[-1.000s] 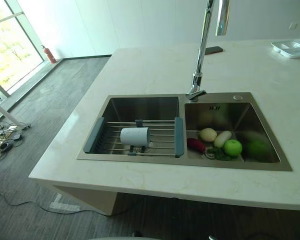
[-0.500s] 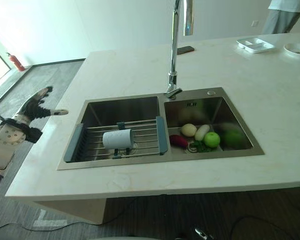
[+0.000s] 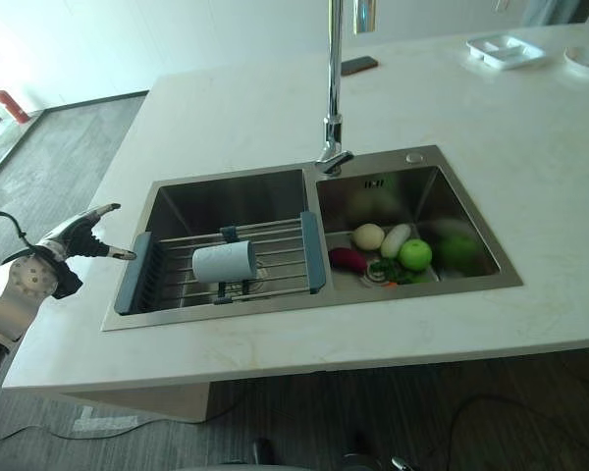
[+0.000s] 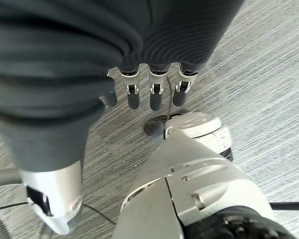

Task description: Place the dishes in the dishwasher.

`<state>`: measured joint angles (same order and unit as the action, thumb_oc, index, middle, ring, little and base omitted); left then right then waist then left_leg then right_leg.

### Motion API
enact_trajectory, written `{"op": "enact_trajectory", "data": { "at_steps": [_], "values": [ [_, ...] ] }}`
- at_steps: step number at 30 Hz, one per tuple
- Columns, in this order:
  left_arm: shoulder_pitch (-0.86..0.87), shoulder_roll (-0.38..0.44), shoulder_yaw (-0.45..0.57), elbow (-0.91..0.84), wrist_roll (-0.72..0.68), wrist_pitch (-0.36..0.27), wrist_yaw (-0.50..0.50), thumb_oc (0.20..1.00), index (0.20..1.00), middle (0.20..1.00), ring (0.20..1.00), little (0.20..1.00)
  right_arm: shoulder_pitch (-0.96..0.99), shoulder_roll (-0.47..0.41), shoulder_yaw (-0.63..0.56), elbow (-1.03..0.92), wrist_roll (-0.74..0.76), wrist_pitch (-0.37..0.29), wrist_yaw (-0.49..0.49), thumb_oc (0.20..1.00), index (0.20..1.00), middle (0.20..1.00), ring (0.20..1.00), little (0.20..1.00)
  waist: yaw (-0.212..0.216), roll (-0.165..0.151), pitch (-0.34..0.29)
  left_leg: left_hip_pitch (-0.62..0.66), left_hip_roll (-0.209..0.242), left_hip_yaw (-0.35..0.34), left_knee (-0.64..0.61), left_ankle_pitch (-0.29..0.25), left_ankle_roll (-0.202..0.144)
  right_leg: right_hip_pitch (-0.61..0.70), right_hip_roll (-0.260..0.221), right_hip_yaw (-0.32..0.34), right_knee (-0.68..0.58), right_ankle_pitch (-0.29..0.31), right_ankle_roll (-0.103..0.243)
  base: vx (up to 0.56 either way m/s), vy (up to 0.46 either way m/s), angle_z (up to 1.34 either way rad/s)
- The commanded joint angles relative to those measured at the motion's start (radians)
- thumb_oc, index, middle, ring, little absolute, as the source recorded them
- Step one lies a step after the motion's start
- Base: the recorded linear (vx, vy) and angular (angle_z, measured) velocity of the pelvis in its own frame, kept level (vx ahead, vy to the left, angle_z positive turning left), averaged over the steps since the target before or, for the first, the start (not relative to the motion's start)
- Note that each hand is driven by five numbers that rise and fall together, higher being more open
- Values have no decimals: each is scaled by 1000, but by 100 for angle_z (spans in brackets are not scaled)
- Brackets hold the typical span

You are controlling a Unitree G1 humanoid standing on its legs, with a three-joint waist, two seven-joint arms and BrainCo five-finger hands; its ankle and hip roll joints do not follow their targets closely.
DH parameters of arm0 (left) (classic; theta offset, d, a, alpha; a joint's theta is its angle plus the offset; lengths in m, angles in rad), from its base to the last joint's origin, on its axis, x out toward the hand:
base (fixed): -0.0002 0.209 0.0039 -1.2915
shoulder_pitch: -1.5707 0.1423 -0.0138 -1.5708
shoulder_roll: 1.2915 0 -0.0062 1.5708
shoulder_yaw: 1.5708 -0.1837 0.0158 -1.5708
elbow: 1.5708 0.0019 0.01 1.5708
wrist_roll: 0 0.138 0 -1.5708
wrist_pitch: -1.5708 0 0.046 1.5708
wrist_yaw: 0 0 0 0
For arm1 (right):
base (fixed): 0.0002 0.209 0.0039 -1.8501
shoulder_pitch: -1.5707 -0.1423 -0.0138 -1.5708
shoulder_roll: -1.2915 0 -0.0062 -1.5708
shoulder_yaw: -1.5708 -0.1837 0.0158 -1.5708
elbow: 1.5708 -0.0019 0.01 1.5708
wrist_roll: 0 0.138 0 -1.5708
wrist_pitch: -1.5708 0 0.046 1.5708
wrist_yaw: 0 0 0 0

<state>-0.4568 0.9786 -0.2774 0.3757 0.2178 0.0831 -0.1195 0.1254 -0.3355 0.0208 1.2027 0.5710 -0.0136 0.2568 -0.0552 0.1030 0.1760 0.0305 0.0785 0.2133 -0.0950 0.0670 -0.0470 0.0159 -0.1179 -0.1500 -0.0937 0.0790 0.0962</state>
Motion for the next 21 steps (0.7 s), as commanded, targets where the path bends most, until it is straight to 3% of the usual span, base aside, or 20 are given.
{"op": "enact_trajectory", "data": {
  "at_steps": [1, 6, 15, 21],
  "values": [
    [-156, 75, 25, 56, 12, -58, 55, 1000, 1000, 1000, 1000, 1000, -54, -24, -8, 7, 32, -6, 23, 1000, 1000, 1000, 1000, 1000, -31, -7, 24, 31, -16, -36, 8, -125, 7, 22, -67, -5, 33, -89, 95, -28, 33, -12],
    [-161, 67, 13, 18, 13, -104, 76, 1000, 1000, 1000, 1000, 1000, -56, -23, -9, -6, 34, -2, 19, 1000, 1000, 1000, 1000, 1000, -35, -4, 36, 24, -23, -36, 10, -126, 8, 13, -74, 1, 30, -81, 100, 10, 11, -7],
    [-158, 44, 8, -56, 19, -83, 84, 1000, 1000, 1000, 1000, 1000, -47, -29, -26, -34, 53, 6, 4, 1000, 1000, 1000, 1000, 1000, -52, -4, 51, 15, -28, -29, 20, -128, 10, -3, -76, 23, 38, -78, 102, 18, -2, -6],
    [-133, 26, 8, -98, 9, -100, 39, 1000, 1000, 1000, 1000, 1000, -46, -29, -55, -40, 100, 16, 17, 1000, 1000, 1000, 1000, 1000, -54, 1, 62, 9, -32, -32, 25, -129, 9, -11, -82, 25, 40, -75, 104, 1, -7, -5]
  ]
}}
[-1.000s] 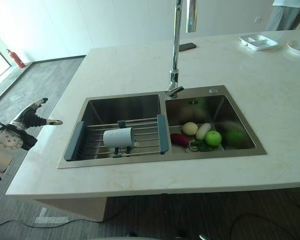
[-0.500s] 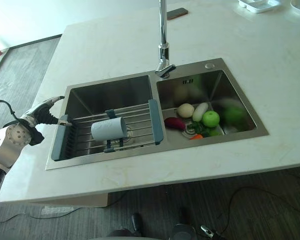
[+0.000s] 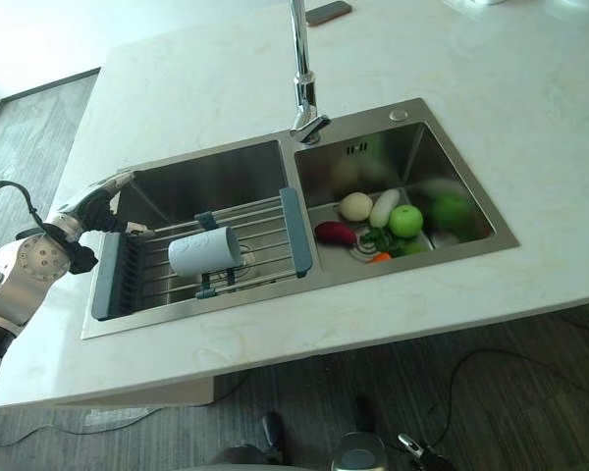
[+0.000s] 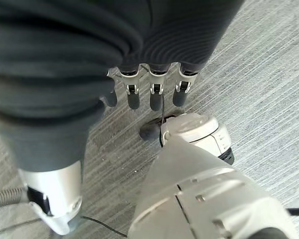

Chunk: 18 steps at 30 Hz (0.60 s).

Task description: Place the dishes in the dishwasher.

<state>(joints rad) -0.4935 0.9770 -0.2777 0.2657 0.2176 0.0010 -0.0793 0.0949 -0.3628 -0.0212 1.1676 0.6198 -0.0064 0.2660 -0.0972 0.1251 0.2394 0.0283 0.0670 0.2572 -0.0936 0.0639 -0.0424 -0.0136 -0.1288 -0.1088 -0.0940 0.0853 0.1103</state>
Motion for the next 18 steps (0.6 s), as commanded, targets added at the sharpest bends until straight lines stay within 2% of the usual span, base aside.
{"op": "enact_trajectory", "data": {
  "at_steps": [1, 3, 18],
  "values": [
    [-92, 24, 10, 8, 10, -17, -9, 1000, 1000, 1000, 1000, 1000, -15, -2, -14, -7, 50, 10, 7, 1000, 1000, 1000, 1000, 1000, -12, -20, -1, 11, -21, -76, 23, -125, 4, 18, -71, -16, 40, -81, 90, 0, 0, 0],
    [-63, 3, 11, -15, 24, -1, -56, 1000, 1000, 1000, 1000, 1000, -14, -1, -20, -8, 45, 10, 7, 1000, 1000, 1000, 1000, 1000, -14, -17, -2, 15, -23, -75, 23, -126, 4, 21, -73, -15, 38, -80, 92, 19, 7, 0],
    [-60, -45, -86, 7, 21, 2, -123, 1000, 1000, 1000, 1000, 1000, -6, -17, -32, -17, 45, 0, -1, 1000, 1000, 1000, 1000, 1000, -42, 0, 13, 13, -28, -57, 26, -128, 5, 6, -82, 0, 47, -76, 99, 2, 11, -4]
  ]
}}
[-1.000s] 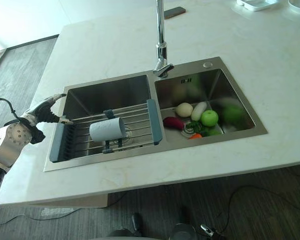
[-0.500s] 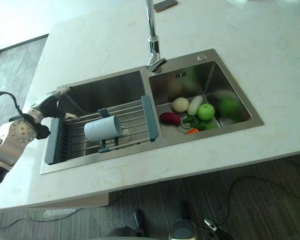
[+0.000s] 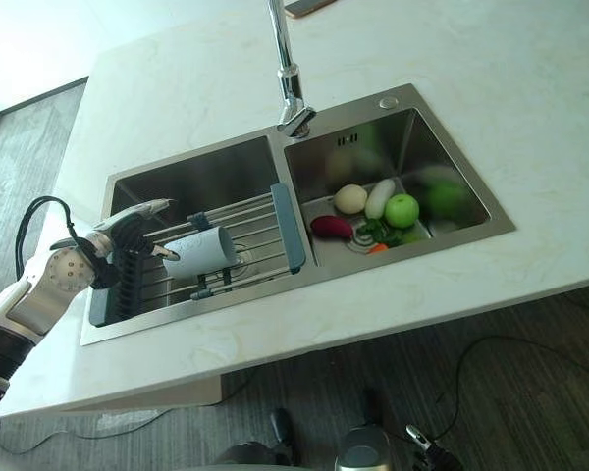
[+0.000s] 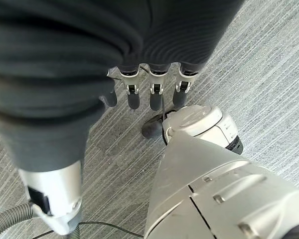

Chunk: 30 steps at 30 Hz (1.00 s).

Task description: Place the dishes in the dishwasher.

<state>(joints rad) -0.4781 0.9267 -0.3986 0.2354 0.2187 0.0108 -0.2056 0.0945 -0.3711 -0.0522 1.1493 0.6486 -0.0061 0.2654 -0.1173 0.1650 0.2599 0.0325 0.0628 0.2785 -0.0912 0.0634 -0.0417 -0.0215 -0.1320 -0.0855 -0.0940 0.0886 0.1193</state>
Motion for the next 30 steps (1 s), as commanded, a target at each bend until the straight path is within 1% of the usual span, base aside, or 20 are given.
{"op": "enact_trajectory", "data": {
  "at_steps": [1, 7, 14, 21, 30],
  "values": [
    [-79, 3, 28, 39, 19, -6, 1, 1000, 1000, 1000, 1000, 1000, -6, -10, 0, 1, 17, -2, 0, 1000, 1000, 1000, 1000, 1000, -24, -40, -6, 9, -24, -77, 24, -127, 5, 13, -80, -22, 47, -78, 91, 0, 0, 0],
    [-105, -10, 5, 49, 10, 13, 23, 1000, 1000, 1000, 1000, 1000, -16, -16, 4, -20, 25, -1, 3, 1000, 1000, 1000, 1000, 1000, -33, -40, 8, -5, -27, -72, 29, -127, 6, -7, -83, -12, 53, -74, 92, -14, 10, -3],
    [-114, -16, 4, 59, -7, -9, 46, 1000, 1000, 1000, 1000, 1000, -19, -17, 9, -32, 35, 3, -2, 1000, 1000, 1000, 1000, 1000, -36, -42, 24, -21, -29, -74, 36, -129, 7, -26, -88, -6, 58, -69, 94, -7, 3, -2],
    [-107, -31, 0, 69, -9, 12, 50, 1000, 1000, 1000, 1000, 1000, -21, -18, 6, -44, 31, 1, -11, 1000, 1000, 1000, 1000, 1000, -43, -45, 38, -30, -27, -70, 41, -127, 6, -40, -87, 2, 62, -66, 93, 0, 0, 0],
    [-122, -36, -19, 123, -14, 14, 59, 1000, 1000, 1000, 1000, 1000, -36, -19, 14, -78, 50, 4, -15, 1000, 1000, 1000, 1000, 1000, -44, -67, 69, -64, -19, -70, 61, -127, 5, -74, -86, 3, 73, -58, 91, -34, -6, -3]
  ]
}}
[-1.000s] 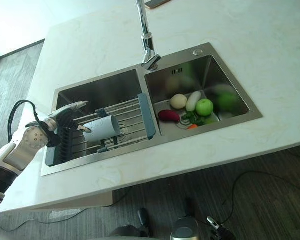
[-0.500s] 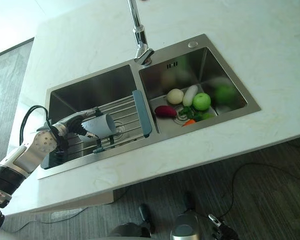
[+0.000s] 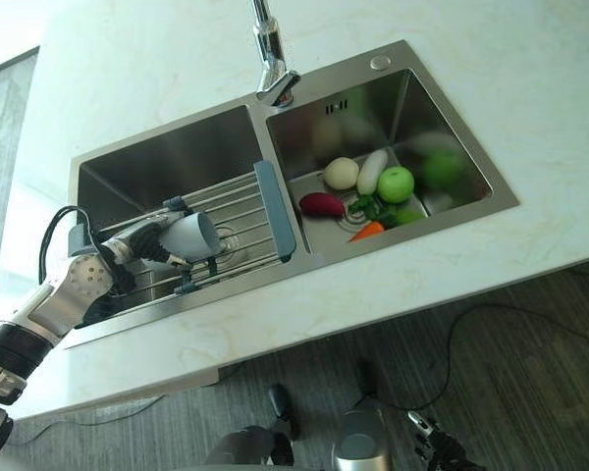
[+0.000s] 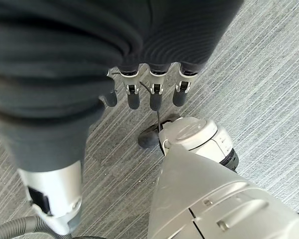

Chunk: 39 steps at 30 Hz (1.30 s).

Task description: Place the dishes in the dishwasher.

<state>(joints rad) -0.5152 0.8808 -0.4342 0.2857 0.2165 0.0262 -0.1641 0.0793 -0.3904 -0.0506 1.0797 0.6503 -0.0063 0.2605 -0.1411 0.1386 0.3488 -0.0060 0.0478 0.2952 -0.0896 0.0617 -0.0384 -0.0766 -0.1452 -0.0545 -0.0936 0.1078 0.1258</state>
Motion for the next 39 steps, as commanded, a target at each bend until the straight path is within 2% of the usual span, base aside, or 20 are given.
{"op": "enact_trajectory", "data": {
  "at_steps": [1, 12, 17, 18, 19, 20, 23, 24, 25, 27, 29, 30, 31, 32, 34, 35, 39],
  "values": [
    [-85, 9, 15, 74, -9, 1, 16, 1000, 1000, 1000, 1000, 1000, -21, 0, 12, -11, 49, 4, -10, 1000, 1000, 1000, 1000, 1000, -20, -42, -18, -27, -4, -87, 60, -125, 2, -20, -73, -28, 73, -77, 85, 0, 0, 0],
    [-110, -3, -16, 102, 0, 61, -12, 1000, 1000, 1000, 1000, 1000, -53, -2, 42, -59, 56, 2, -19, 1000, 1000, 1000, 1000, 1000, -18, -51, 13, -57, -4, -90, 66, -120, 2, -54, -74, -30, 85, -70, 83, -21, 14, 0],
    [-128, 7, -28, 127, 10, 63, -29, 1000, 1000, 1000, 1000, 1000, -62, -4, 51, -71, 58, 0, -24, 1000, 1000, 1000, 1000, 1000, -18, -64, 27, -70, 1, -85, 66, -116, 1, -68, -73, -31, 85, -64, 84, -24, 10, 0],
    [-136, 8, -34, 133, 11, 61, -32, 730, 730, 730, 730, 730, -65, -4, 53, -73, 59, 1, -25, 1000, 1000, 1000, 1000, 1000, -18, -68, 30, -74, 4, -83, 65, -115, 1, -73, -72, -33, 85, -63, 85, -36, -7, 0],
    [-141, 8, -38, 136, 14, 58, -32, 507, 507, 507, 507, 507, -66, -5, 53, -74, 59, 2, -25, 1000, 1000, 1000, 1000, 1000, -18, -70, 32, -76, 5, -82, 65, -114, 1, -75, -72, -34, 85, -62, 85, -63, -7, 0],
    [-152, 7, -47, 140, 28, 42, -24, 200, 200, 200, 200, 200, -68, -6, 54, -74, 58, 0, -25, 1000, 1000, 1000, 1000, 1000, -20, -74, 38, -82, 7, -81, 65, -113, 1, -84, -71, -35, 88, -61, 85, -71, -3, -1],
    [-177, 6, -70, 147, 43, 1, -25, 200, 200, 200, 200, 200, -73, -9, 52, -72, 60, -3, -23, 1000, 1000, 1000, 1000, 1000, -20, -79, 46, -91, 10, -82, 66, -111, 1, -95, -67, -36, 93, -59, 83, -55, -11, 1],
    [-188, 4, -83, 141, -72, 11, -94, 200, 200, 200, 200, 200, -76, -9, 51, -70, 61, -6, -22, 1000, 1000, 1000, 1000, 1000, -19, -81, 49, -92, 11, -82, 66, -111, 0, -97, -66, -38, 94, -59, 83, -32, -18, 0],
    [-172, -9, -79, 131, -125, 24, -161, 200, 200, 200, 200, 200, -79, -9, 51, -70, 64, -6, -24, 1000, 1000, 1000, 1000, 1000, -15, -81, 48, -93, 12, -82, 66, -110, -1, -96, -66, -41, 93, -59, 83, 0, 0, 0],
    [-159, -5, -90, 108, -2, -28, -166, 200, 200, 200, 200, 200, -86, -13, 47, -72, 61, 1, -22, 1000, 1000, 1000, 1000, 1000, -13, -77, 44, -84, 10, -84, 64, -112, -1, -86, -67, -46, 92, -60, 84, 18, 9, 4],
    [-165, 10, -97, 109, -17, -47, -170, 200, 200, 200, 200, 200, -88, -18, 53, -75, 61, 2, -16, 1000, 1000, 1000, 1000, 1000, -13, -77, 41, -79, 11, -81, 67, -114, 0, -80, -68, -49, 93, -63, 82, 18, 21, 1],
    [-181, 44, -98, 88, -17, -105, -113, 200, 200, 200, 200, 200, -94, -25, 59, -75, 56, 1, -12, 1000, 1000, 1000, 1000, 1000, -11, -72, 39, -76, 13, -77, 66, -112, -2, -78, -72, -51, 96, -66, 80, 29, 32, 0],
    [-183, 59, -89, 75, -10, -130, -71, 200, 200, 200, 200, 200, -93, -24, 61, -73, 57, 0, -14, 1000, 1000, 1000, 1000, 1000, -5, -70, 37, -76, 13, -79, 65, -111, -3, -75, -73, -54, 95, -67, 80, 33, 19, 0],
    [-184, 79, -73, 50, 22, -172, 17, 200, 200, 200, 200, 200, -87, -20, 61, -65, 55, -7, -11, 1000, 1000, 1000, 1000, 1000, 1, -70, 35, -74, 12, -84, 61, -111, -2, -70, -73, -60, 91, -67, 79, 0, 0, 0],
    [-179, 97, -27, 2, 53, -214, 124, 200, 200, 200, 200, 200, -76, -14, 56, -63, 53, -9, -11, 1000, 1000, 1000, 1000, 1000, 10, -72, 30, -71, 10, -91, 57, -111, -1, -65, -75, -69, 90, -69, 78, 3, -37, 3],
    [-160, 104, 27, -37, 91, -235, 216, 200, 200, 200, 200, 200, -65, -1, 56, -60, 51, -18, -14, 1000, 1000, 1000, 1000, 1000, 21, -75, 24, -72, 10, -96, 55, -111, 0, -63, -74, -78, 92, -73, 76, -1, -48, 3],
    [-67, 142, 175, -143, 197, -287, 450, 200, 200, 200, 200, 200, -31, 17, 44, -60, 33, -29, -8, 1000, 1000, 1000, 1000, 1000, 43, -75, 4, -62, 13, -111, 68, -119, 0, -40, -70, -92, 99, -91, 68, 31, -38, 15]
  ]
}}
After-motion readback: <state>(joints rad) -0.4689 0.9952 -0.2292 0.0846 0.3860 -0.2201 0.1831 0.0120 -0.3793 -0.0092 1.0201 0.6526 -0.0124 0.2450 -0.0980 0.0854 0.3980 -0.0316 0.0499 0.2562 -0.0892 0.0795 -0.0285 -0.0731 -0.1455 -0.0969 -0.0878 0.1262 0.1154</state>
